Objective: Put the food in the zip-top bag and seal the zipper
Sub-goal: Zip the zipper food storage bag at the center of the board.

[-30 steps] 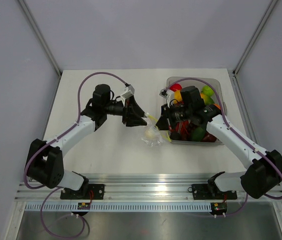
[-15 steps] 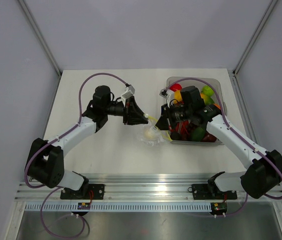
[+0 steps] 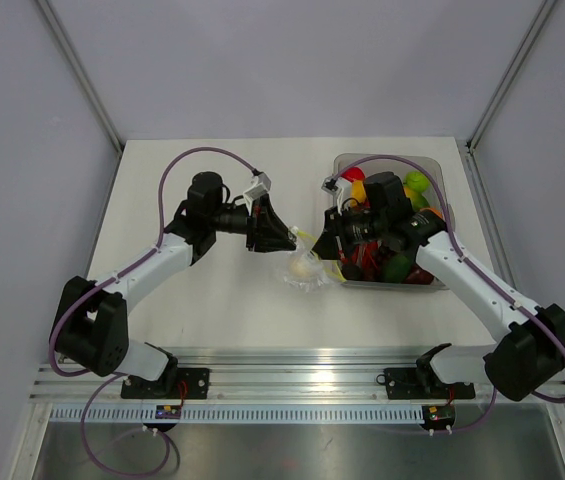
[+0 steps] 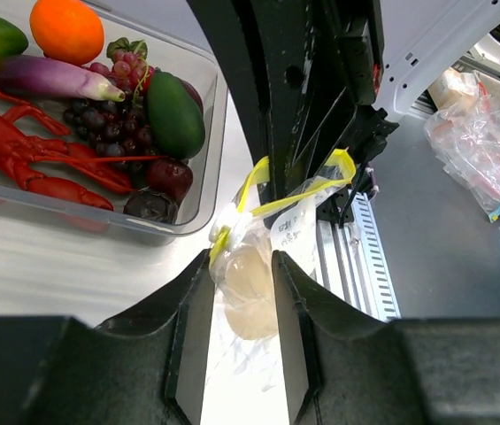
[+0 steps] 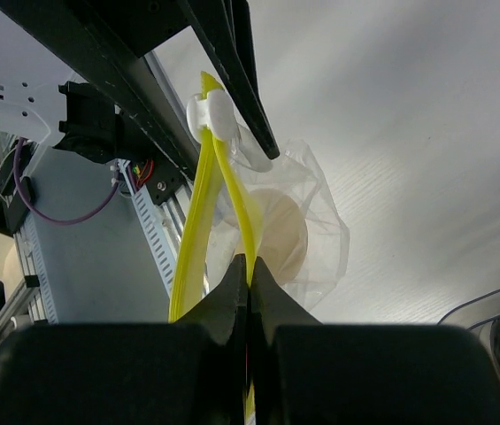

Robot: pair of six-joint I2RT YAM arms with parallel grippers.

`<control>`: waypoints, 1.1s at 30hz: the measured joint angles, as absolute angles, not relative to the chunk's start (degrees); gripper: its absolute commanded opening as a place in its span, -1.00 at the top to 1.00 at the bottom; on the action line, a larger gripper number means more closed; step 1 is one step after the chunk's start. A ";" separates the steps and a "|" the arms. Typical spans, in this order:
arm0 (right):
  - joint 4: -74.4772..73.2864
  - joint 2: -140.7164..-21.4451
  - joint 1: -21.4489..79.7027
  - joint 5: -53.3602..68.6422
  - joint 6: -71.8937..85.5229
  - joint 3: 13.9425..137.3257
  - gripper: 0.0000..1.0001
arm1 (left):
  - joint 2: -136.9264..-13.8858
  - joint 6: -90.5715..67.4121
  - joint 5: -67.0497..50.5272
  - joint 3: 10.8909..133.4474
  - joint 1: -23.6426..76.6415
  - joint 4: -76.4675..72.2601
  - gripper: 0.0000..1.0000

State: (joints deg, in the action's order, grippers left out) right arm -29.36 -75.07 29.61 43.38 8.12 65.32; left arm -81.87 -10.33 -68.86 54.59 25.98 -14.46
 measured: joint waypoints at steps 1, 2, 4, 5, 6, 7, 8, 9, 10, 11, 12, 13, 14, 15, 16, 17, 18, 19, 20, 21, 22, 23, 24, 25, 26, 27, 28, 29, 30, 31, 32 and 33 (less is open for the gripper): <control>-29.32 -74.91 29.61 43.18 8.19 65.23 1.00 | -81.87 -10.11 -68.82 54.59 25.93 -14.15 0.37; -29.30 -74.78 29.61 43.09 8.25 65.21 1.00 | -81.87 -9.96 -68.84 54.59 25.91 -13.89 0.44; -29.04 -74.63 29.61 43.00 8.36 65.06 1.00 | -81.87 -10.20 -68.84 54.59 25.91 -13.87 0.53; -28.91 -74.61 29.61 43.00 8.38 64.99 1.00 | -81.87 -10.48 -68.84 54.59 25.91 -14.04 0.54; -28.67 -74.59 29.61 43.00 8.40 64.90 1.00 | -81.87 -10.70 -68.84 54.57 25.87 -14.39 0.56; -28.58 -74.59 29.61 43.00 8.43 64.88 1.00 | -81.87 -11.11 -68.82 54.54 25.87 -14.87 0.53; -28.51 -74.59 29.61 43.03 8.45 64.84 1.00 | -81.87 -11.68 -68.82 54.43 25.85 -15.57 0.50; -28.40 -74.59 29.61 43.05 8.56 64.79 1.00 | -81.87 -12.29 -68.82 54.15 25.82 -16.60 0.36; -28.36 -74.59 29.61 43.05 8.60 64.77 1.00 | -81.87 -12.93 -68.79 53.87 25.82 -17.52 0.34; -28.34 -74.59 29.61 43.05 8.62 64.75 1.00 | -81.87 -13.69 -68.73 53.74 25.82 -17.93 0.35; -28.34 -74.59 29.61 43.05 8.62 64.71 1.00 | -81.87 -14.33 -68.53 53.63 25.82 -18.44 0.36; -28.32 -74.59 29.61 43.05 8.64 64.66 1.00 | -81.87 -14.87 -68.51 53.58 25.82 -19.00 0.42; -28.32 -74.59 29.61 43.05 8.67 64.60 1.00 | -81.87 -15.20 -68.45 53.58 25.82 -19.44 0.45; -28.34 -74.59 29.61 43.05 8.67 64.58 1.00 | -81.87 -15.46 -68.40 53.58 25.82 -19.90 0.46; -28.34 -74.59 29.61 43.03 8.67 64.58 1.00 | -81.87 -15.53 -68.40 53.58 25.82 -20.21 0.55; -28.34 -74.59 29.61 43.03 8.67 64.58 1.00 | -81.87 -15.73 -68.38 53.58 25.82 -20.27 0.63; -28.34 -74.59 29.61 43.03 8.67 64.58 1.00 | -81.87 -15.81 -68.40 53.58 25.82 -20.21 0.70; -28.34 -74.59 29.61 43.03 8.67 64.58 1.00 | -81.87 -15.79 -68.42 53.58 25.82 -20.12 0.73; -28.34 -74.59 29.61 43.00 8.67 64.55 1.00 | -81.87 -15.59 -68.45 53.58 25.82 -19.97 0.80; -28.34 -74.59 29.61 43.00 8.67 64.53 1.00 | -81.87 -15.46 -68.45 53.60 25.82 -19.73 0.81; -28.34 -74.59 29.61 43.00 8.69 64.51 1.00 | -81.87 -15.27 -68.45 53.60 25.82 -19.55 0.82; -28.32 -74.59 29.61 43.00 8.71 64.49 1.00 | -81.87 -15.03 -68.47 53.60 25.82 -19.18 0.97; -28.32 -74.59 29.61 43.00 8.75 64.47 1.00 | -81.87 -15.03 -68.45 53.60 25.82 -18.92 1.00; -28.32 -74.59 29.61 43.00 8.78 64.47 1.00 | -81.87 -14.79 -68.47 53.60 25.82 -18.74 1.00; -28.32 -74.59 29.61 42.98 8.78 64.47 0.95 | -81.84 -14.59 -68.45 53.60 25.80 -18.55 1.00; -28.34 -74.59 29.61 42.98 8.80 64.47 0.78 | -81.80 -14.41 -68.45 53.60 25.80 -18.33 1.00; -28.40 -74.59 29.61 42.78 8.93 64.47 0.60 | -81.78 -14.28 -68.45 53.60 25.82 -18.04 1.00; -28.49 -74.59 29.61 42.37 9.04 64.47 0.37 | -81.73 -14.11 -68.45 53.60 25.80 -17.69 1.00; -28.64 -74.59 29.61 41.85 9.04 64.47 -0.11 | -81.69 -13.89 -68.49 53.60 25.74 -17.26 1.00; -29.04 -74.59 29.61 41.25 9.06 64.53 -0.20 | -81.56 -13.58 -68.60 53.65 25.69 -16.53 1.00; -29.98 -74.59 29.61 40.95 8.38 64.84 -0.24 | -81.38 -12.99 -68.93 53.71 25.54 -15.55 1.00; -30.79 -74.59 29.61 40.75 7.88 65.19 -0.26 | -81.36 -12.32 -69.21 54.04 25.45 -14.35 1.00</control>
State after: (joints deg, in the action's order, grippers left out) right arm -30.79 -74.59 29.61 40.75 7.88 65.19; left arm -81.36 -12.32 -69.21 54.04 25.45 -14.35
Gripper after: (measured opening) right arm 0.586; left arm 0.004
